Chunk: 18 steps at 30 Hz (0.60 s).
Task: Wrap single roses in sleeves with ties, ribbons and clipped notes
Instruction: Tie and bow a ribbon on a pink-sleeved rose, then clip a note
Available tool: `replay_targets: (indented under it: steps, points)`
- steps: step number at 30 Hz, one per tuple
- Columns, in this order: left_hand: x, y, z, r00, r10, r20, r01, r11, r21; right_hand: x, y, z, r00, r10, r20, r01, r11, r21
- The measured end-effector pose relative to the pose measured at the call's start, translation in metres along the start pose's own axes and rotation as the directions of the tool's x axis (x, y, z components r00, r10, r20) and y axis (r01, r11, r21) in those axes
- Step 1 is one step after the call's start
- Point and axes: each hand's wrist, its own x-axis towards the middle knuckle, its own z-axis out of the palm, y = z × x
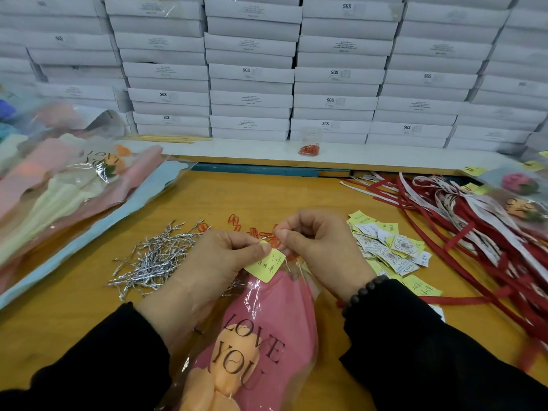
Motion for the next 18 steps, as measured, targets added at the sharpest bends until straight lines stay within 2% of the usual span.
replay_targets:
  steps: [7,18]
  points:
    - [-0.0005,-0.0001,-0.0019,1.0,-0.015,0.022,0.016,1.0,-0.018,-0.0011,0.0016,-0.0006,0.999,0.047,0.016,-0.047,0.999,0.019]
    - [0.0013,-0.0041,-0.0018,1.0,-0.008,0.016,0.008,1.0,-0.011,-0.0024,0.0034,0.0027,0.997,0.064,0.035,-0.062,0.996,-0.065]
